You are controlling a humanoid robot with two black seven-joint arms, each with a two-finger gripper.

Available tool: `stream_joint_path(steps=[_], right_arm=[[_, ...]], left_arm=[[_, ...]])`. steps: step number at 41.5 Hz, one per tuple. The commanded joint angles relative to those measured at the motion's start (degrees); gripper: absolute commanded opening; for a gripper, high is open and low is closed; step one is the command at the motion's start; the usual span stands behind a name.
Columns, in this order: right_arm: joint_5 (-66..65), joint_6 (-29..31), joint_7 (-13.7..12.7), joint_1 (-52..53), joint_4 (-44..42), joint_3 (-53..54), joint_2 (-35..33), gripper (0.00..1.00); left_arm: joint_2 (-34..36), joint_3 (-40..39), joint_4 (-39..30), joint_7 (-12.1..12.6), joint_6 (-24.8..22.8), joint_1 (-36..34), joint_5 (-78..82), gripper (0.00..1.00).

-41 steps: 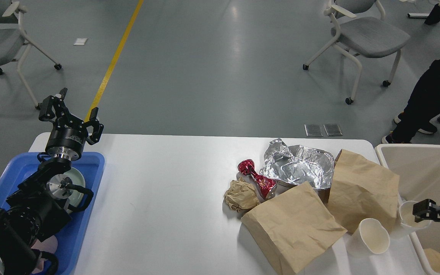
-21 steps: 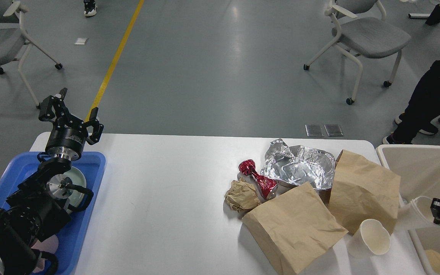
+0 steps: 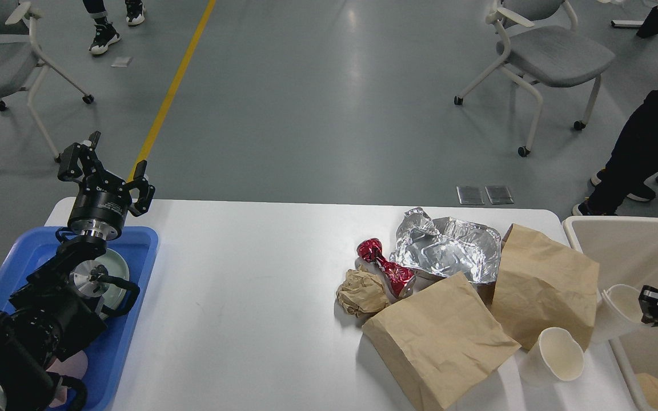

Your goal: Tidy desktop

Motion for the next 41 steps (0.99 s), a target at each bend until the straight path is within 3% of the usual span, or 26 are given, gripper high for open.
stream_joint_path(steps=[1,26,33,41], right_arm=[[0.0,0.0,0.1,1.6,-0.1,0.9,-2.6,0.0],[0.0,0.1,0.4,28.3,-0.8,6.3,-16.5,0.0],[0.0,-2.4,0.1,25.6,-4.1,9.7,-17.2,0.0],[2.1,-11.8,0.0,4.6,-12.1,12.2,-11.9,0.0]], left_arm=[[0.0,0.0,0.0,0.0,0.0,0.0,0.0,0.97],[0.0,0.0,0.0,0.0,0.0,0.0,0.0,0.97],[0.0,0.0,0.0,0.0,0.0,0.0,0.0,0.97],[0.0,0.0,0.0,0.0,0.0,0.0,0.0,0.97]])
